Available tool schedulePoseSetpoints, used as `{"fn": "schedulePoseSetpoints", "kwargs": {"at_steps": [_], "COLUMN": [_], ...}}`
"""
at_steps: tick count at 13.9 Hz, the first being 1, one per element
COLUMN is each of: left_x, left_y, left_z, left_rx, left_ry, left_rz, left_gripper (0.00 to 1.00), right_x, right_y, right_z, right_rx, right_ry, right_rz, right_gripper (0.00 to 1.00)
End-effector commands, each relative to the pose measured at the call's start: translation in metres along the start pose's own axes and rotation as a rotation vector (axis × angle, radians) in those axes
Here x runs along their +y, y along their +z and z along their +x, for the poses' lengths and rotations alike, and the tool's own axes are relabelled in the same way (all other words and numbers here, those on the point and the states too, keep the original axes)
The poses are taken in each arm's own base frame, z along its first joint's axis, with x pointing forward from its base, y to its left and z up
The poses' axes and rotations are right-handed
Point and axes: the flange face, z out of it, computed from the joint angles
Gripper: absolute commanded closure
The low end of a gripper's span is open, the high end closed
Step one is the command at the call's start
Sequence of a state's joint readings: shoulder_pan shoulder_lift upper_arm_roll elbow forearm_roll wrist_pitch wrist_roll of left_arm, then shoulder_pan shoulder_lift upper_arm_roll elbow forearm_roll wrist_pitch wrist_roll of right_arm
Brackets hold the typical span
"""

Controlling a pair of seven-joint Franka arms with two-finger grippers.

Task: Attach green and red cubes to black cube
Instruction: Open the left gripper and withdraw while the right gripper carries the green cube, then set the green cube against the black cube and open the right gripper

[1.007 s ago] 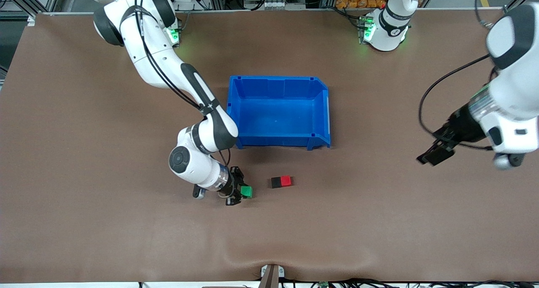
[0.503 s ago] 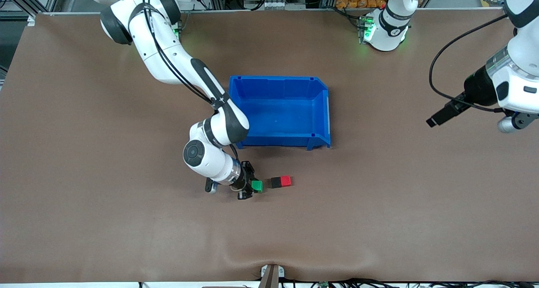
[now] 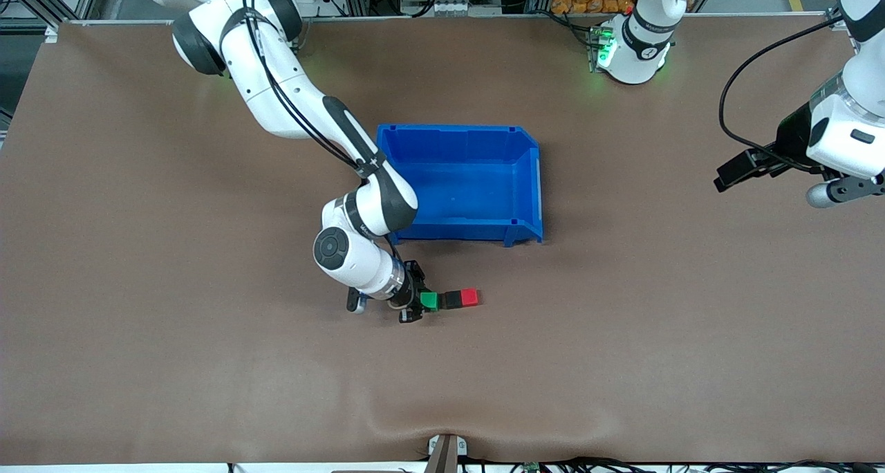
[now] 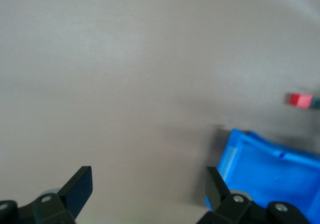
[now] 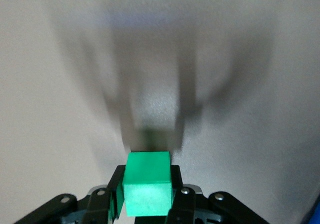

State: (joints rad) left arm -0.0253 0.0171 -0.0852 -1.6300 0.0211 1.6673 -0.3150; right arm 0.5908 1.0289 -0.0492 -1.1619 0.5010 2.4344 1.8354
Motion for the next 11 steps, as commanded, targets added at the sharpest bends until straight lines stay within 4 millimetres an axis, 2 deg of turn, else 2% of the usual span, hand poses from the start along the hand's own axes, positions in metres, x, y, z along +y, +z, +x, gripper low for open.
{"fn": "schedulePoseSetpoints", "kwargs": {"at_steps": [1, 6, 7, 8, 9, 10, 11], "left_x": [-0.008, -0.016, -0.016, -0.016, -0.016, -0.016, -0.017], "left_y": [-0.015, -0.022, -0.026, -0.03, -0.034, -0.035, -0.036], "left_z": [-0.004, -0.026, -0.03, -0.032, -0.034, -0.035, -0.035], "left_rx": [-0.026, -0.148, -0.15, -0.144, -0.136, -0.134, -0.132], "left_ry": [0.114, 0.341, 0.376, 0.387, 0.388, 0.374, 0.367], "left_rz": [0.052, 0.065, 0.064, 0.063, 0.063, 0.063, 0.064], "left_gripper": [0.0, 0.0, 0.0, 0.0, 0.0, 0.0, 0.0], "right_x": [0.002, 0.011, 0.011, 0.01, 0.009, 0.008, 0.006], "right_y": [0.008, 0.018, 0.018, 0.017, 0.017, 0.015, 0.012], "right_z": [-0.01, -0.017, -0.017, -0.016, -0.014, -0.014, -0.014], "right_rx": [-0.013, -0.012, -0.011, -0.01, -0.005, -0.005, 0.0], "right_ry": [0.013, -0.001, -0.002, 0.0, -0.003, -0.005, -0.01], "right_rz": [0.008, 0.009, 0.009, 0.011, 0.014, 0.016, 0.021], "right_gripper": [1.0, 1.0, 0.85, 0.61, 0.33, 0.0, 0.0]}}
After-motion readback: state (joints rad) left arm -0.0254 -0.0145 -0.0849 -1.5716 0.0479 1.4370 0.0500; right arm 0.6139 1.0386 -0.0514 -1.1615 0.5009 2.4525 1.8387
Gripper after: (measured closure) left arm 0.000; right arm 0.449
